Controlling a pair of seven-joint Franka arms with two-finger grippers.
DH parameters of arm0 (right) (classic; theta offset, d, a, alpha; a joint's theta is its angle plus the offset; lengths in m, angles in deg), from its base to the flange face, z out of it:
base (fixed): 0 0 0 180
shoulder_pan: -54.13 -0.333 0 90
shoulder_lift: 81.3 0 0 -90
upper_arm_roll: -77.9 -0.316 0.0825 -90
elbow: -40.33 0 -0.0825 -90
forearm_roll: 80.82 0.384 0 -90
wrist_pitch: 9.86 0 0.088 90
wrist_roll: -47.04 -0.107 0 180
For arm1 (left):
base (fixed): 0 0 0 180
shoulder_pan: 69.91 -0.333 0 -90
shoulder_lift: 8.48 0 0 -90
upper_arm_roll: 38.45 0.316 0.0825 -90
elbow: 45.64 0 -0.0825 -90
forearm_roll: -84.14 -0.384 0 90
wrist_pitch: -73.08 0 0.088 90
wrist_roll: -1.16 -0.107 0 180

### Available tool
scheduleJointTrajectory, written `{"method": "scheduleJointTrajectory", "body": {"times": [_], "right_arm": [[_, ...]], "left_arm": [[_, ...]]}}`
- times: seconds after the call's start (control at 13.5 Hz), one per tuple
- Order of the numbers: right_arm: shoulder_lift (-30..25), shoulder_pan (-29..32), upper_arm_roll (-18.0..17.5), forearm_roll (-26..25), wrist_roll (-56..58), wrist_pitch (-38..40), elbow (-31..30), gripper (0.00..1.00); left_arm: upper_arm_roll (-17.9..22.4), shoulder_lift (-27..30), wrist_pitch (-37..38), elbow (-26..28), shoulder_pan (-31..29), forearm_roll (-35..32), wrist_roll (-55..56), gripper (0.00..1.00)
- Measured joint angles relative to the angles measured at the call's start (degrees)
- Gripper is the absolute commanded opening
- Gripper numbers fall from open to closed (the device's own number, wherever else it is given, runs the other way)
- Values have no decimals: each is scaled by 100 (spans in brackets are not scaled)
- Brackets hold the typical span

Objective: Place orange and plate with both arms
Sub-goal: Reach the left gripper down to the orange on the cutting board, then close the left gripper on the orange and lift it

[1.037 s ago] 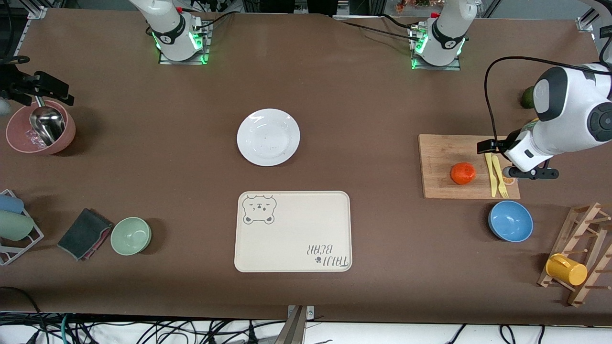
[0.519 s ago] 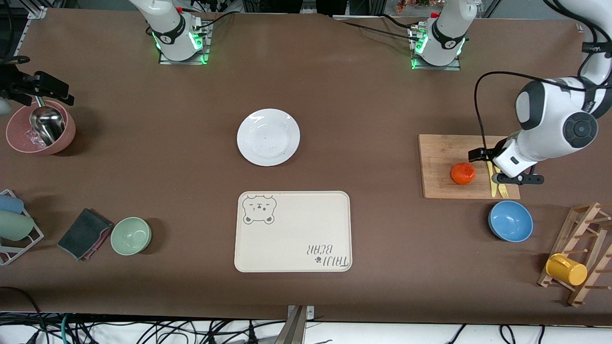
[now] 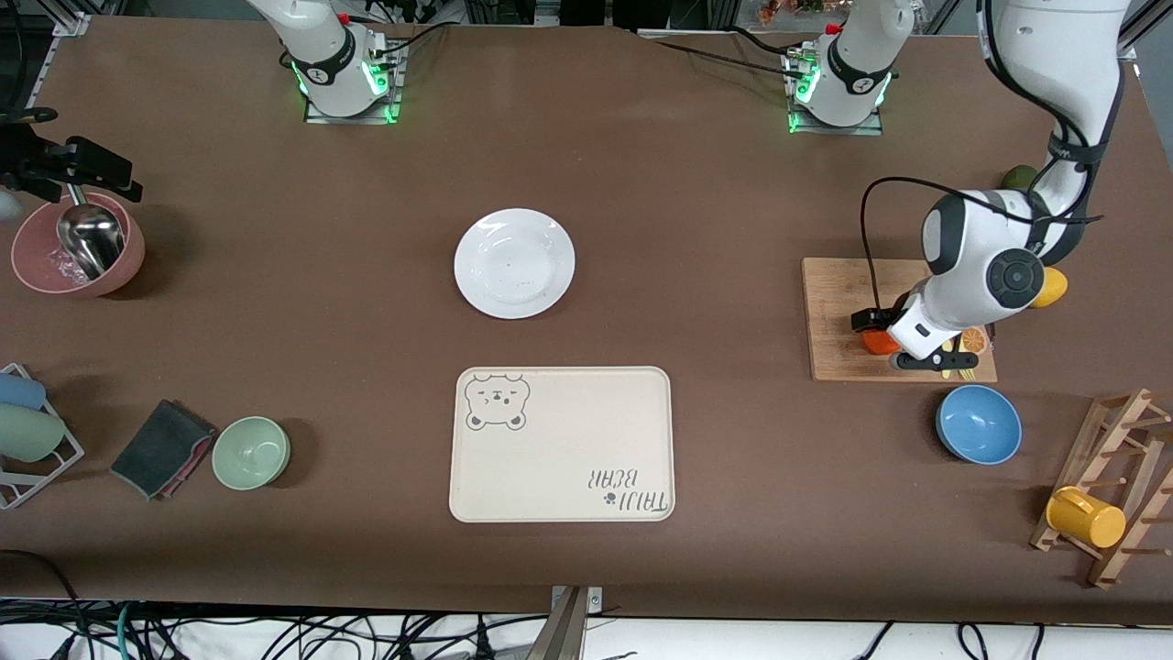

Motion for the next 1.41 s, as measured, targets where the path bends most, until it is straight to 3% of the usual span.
{"method": "scheduleJointTrajectory", "body": {"times": [0.44, 0.74, 1.26, 1.33, 1.41], "right_arm": [[1, 1, 42, 0, 0, -3, 0, 100], [1, 1, 43, 1, 0, -6, 0, 100], [1, 1, 43, 2, 0, -6, 0, 100], [1, 1, 43, 3, 0, -5, 0, 100], [1, 1, 43, 3, 0, -5, 0, 100]], "left_arm": [[13, -97, 1, -61, -5, -64, -4, 100], [12, -98, 790, -561, -4, -185, -5, 100], [-16, -266, 887, -625, -4, -192, 102, 100], [-32, -311, 887, -625, -1, -192, 125, 81], [-45, -350, 887, -626, 5, -192, 159, 47]]}}
